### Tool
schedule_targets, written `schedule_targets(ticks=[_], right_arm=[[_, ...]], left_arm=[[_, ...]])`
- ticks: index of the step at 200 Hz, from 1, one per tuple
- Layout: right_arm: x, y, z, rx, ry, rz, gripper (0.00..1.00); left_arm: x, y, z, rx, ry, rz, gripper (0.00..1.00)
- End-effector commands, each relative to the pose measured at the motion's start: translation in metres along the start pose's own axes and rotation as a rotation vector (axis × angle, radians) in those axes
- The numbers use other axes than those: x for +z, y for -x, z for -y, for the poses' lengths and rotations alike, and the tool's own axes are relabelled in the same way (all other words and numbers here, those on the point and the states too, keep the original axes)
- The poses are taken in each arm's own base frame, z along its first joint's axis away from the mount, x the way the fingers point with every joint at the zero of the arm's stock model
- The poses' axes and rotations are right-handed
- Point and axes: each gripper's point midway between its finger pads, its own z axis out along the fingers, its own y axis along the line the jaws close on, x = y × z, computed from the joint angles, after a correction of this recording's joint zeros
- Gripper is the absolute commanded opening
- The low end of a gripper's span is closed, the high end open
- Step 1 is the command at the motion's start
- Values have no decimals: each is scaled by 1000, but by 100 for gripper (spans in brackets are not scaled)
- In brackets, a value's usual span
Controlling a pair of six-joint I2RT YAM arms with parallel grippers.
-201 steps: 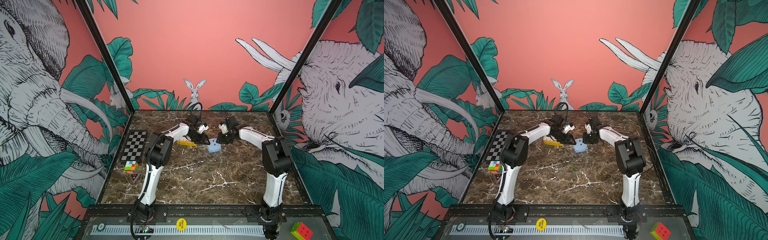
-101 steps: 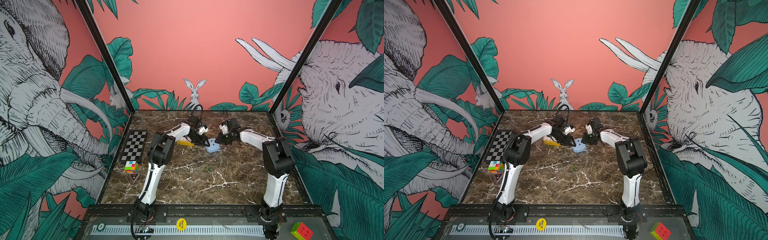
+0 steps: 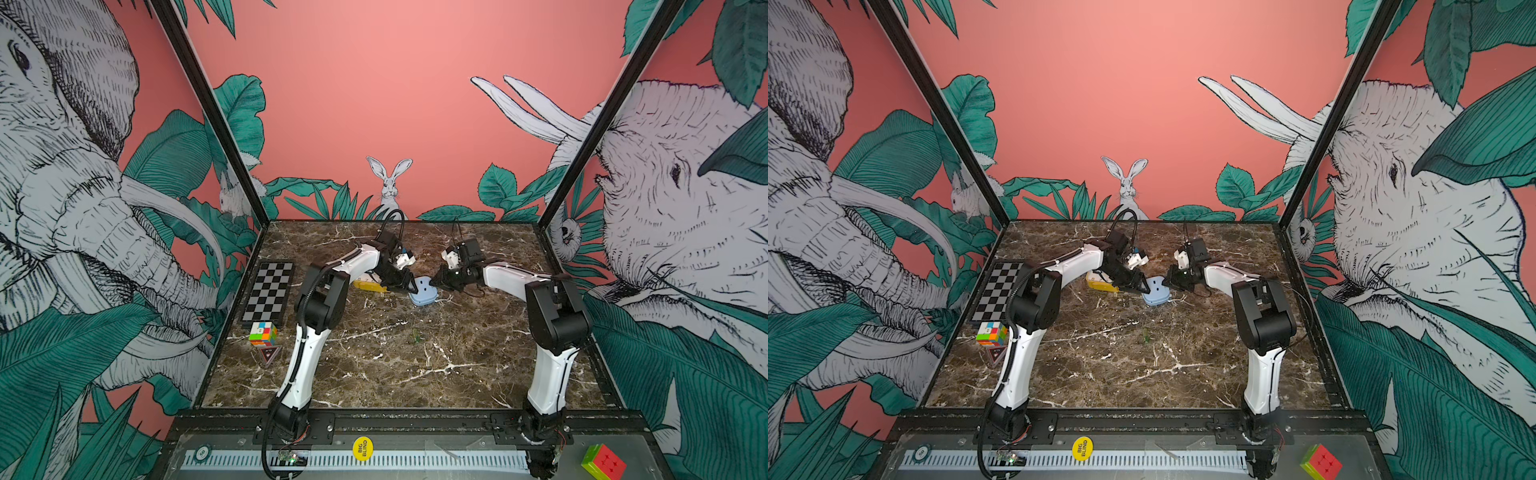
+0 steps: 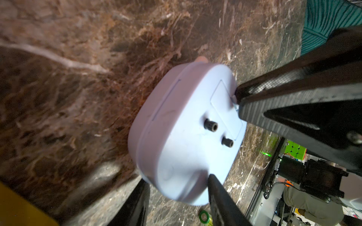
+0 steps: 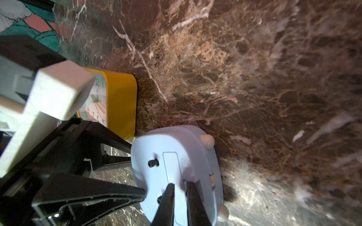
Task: Insert the battery into the alarm
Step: Remove the cover from the alarm.
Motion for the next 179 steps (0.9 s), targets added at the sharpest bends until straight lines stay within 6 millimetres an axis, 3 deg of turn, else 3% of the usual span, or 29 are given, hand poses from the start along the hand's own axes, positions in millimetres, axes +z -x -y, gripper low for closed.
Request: schedule_targets(ticks=[1,179], right_arm=[[14,-36,-3,66,40,-127,11],[-18,-4,-13,-12,39,37,0]], left_arm=[[12,-4,-6,30,24,-29,49],[13,-22,-20,16,87,-94,48]])
